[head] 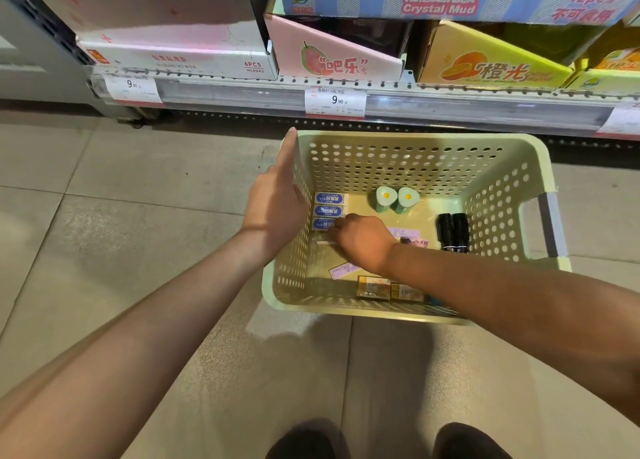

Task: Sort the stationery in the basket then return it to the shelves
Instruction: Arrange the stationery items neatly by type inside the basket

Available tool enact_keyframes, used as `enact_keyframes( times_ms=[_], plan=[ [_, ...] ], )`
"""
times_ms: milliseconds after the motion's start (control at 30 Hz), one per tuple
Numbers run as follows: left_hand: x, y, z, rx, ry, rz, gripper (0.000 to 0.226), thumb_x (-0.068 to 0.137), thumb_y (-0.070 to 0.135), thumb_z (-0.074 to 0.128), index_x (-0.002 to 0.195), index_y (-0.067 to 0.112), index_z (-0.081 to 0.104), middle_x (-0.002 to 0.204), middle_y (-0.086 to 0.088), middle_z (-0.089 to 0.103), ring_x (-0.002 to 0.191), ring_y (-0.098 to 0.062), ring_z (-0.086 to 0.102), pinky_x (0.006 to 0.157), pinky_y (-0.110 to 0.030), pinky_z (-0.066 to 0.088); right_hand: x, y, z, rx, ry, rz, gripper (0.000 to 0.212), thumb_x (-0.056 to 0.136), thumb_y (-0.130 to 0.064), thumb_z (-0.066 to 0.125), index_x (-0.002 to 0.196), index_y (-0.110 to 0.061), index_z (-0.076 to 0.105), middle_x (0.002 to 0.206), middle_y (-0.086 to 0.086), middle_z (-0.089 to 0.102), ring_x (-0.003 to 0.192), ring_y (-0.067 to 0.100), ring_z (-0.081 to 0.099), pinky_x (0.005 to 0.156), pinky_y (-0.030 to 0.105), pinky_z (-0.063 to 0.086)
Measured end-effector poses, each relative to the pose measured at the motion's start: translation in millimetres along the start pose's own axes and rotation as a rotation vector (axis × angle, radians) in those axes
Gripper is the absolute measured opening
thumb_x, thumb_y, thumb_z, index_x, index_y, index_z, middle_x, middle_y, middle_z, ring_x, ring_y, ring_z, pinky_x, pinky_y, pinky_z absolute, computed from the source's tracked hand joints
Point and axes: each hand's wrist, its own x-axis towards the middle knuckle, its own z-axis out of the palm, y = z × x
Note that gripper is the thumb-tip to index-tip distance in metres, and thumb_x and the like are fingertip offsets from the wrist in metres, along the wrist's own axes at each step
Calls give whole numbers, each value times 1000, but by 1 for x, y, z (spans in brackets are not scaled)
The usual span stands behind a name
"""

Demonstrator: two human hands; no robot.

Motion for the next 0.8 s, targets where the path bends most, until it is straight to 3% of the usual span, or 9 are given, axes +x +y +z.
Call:
enact_keyframes(
  times_ms=[200,400,633,800],
  plan=[
    [-1,-1,0,3,1,7,74,85,-6,42,149,17,13,58,9,39,50,-5,39,46,-14,24,-2,7,-7,-8,-95,-60,30,93,-26,50,120,-16,56,113,7,60,105,29,58,72,33,47],
    [0,-1,1,3,1,-3,75,85,-5,43,149,19,12,58,10,39,50,-4,39,47,-17,24,-7,11,-15,6,-172,-72,40,89,-36,55,124,-16,52,114,6,59,103,27,58,71,31,46],
    [-1,-2,1,6,-4,1,74,87,-5,43,149,19,12,62,3,44,49,-3,39,45,-13,24,-9,7,-20,4,-218,89,22,89,-28,53,103,-13,60,108,8,62,99,28,60,65,29,38],
    [0,-1,1,2,-10,-4,74,86,-5,42,149,19,11,66,-1,48,50,-3,38,46,-14,23,-3,4,-15,59,-171,128,20,90,-23,51,103,-12,62,107,10,63,95,30,62,64,29,39]
  ],
)
